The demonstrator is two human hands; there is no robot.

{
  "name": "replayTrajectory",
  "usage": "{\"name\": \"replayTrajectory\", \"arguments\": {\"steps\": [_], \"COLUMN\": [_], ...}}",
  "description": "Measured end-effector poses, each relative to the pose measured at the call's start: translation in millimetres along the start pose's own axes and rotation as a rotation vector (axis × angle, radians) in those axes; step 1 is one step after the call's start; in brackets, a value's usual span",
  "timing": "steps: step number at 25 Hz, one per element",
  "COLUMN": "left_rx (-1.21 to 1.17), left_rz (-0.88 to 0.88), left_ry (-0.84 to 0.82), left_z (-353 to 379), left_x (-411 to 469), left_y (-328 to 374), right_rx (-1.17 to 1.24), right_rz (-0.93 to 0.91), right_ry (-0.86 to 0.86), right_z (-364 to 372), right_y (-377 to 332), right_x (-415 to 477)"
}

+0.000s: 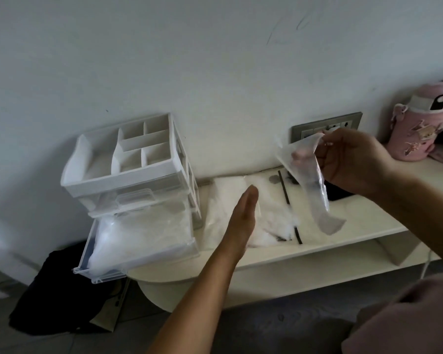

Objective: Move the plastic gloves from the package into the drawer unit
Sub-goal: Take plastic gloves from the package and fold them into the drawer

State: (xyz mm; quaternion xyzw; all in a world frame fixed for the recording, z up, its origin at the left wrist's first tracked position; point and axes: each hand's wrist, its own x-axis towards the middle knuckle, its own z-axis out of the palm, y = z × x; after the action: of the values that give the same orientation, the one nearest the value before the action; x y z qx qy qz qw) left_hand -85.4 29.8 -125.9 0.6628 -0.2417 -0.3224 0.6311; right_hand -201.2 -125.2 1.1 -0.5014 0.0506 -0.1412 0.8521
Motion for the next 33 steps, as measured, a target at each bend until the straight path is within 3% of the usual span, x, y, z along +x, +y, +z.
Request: {"name": "replayTrajectory", "arguments": {"steps": [6,9,12,16,21,24,27,31,33], "left_rx": [-0.458,-0.636,-0.782,-0.367,0.146,0.244,0.274,0.28,0.305], "left_rz": [-0.138,-0.141,-0.147,0.044,0.156,0.19,0.224,0.186,0.114], "left_ry": [-0.494,-0.456,-0.261,0.012,0.056,-0.078,-0.136,0.005,0.057], "left_z": [17,16,4,-42,-93,-116,-129,-149,-169], "left_x": [-17,-25,-26,-35,-62,-80,-92,-97,-101], "left_y": [11,9,27,64,107,118,121,117,115], "right_rx": [0.062,0.072,0.062,-0.043,-0.301,-0.548,-0.569,-0.549,-0.788], "right_rz": [0.014,-0.009,-0.011,0.107,0.31,0.287,0.312,0.292,0.208], "right_ry": [-0.072,-0.05,-0.033,-0.02,-0.352,-0.428,-0.509,-0.336,-0.328], "right_z": [4,4,2,-10,-16,17,59,110,126], "right_y": [6,6,7,14,33,41,59,84,81], "right_x": [-1,-2,-1,2,7,15,24,40,49]}}
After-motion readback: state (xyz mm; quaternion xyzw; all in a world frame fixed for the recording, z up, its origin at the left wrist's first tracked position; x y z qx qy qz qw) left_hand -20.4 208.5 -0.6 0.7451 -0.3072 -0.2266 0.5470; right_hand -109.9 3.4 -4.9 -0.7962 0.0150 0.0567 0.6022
